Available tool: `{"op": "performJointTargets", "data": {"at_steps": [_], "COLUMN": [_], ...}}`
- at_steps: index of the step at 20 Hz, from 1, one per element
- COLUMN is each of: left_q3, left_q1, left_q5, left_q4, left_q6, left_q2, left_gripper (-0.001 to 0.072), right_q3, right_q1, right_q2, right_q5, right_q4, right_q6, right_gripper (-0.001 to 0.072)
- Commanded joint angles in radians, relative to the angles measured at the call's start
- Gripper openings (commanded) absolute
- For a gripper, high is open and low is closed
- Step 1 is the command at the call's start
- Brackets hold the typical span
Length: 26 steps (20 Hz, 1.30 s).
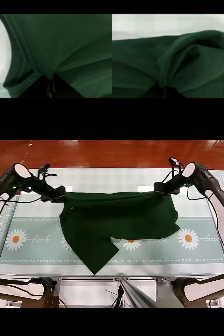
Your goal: Fold the shirts.
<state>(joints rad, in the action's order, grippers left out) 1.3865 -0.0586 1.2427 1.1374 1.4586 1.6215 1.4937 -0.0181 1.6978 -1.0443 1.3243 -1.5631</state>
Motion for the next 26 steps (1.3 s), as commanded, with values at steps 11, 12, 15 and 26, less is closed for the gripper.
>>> {"op": "performJointTargets", "data": {"at_steps": [11, 12, 15, 26], "left_q3": [-0.187, -0.299, -0.529, -0.699], "left_q1": [-0.254, -0.261, -0.274, -0.075], "left_q5": [0.374, 0.338, 0.323, -0.061], "left_q4": [-0.012, -0.016, -0.063, -0.187], "left_q6": [-0.072, -0.079, -0.138, -0.056], "left_q2": [-0.249, -0.291, -0.317, -0.148], "left_gripper": [0.0497, 0.0540, 0.0552, 0.0377], "right_q3": [-0.167, -0.254, -0.459, -0.515], "right_q1": [0.460, 0.524, 0.660, 0.678], "right_q2": [-0.408, -0.443, -0.505, -0.507], "right_q5": [-0.404, -0.375, -0.322, -0.280], "right_q4": [0.138, 0.033, -0.222, -0.275], "right_q6": [0.151, 0.190, 0.274, 0.321], "right_gripper": [0.0449, 0.0503, 0.0506, 0.0506]}}
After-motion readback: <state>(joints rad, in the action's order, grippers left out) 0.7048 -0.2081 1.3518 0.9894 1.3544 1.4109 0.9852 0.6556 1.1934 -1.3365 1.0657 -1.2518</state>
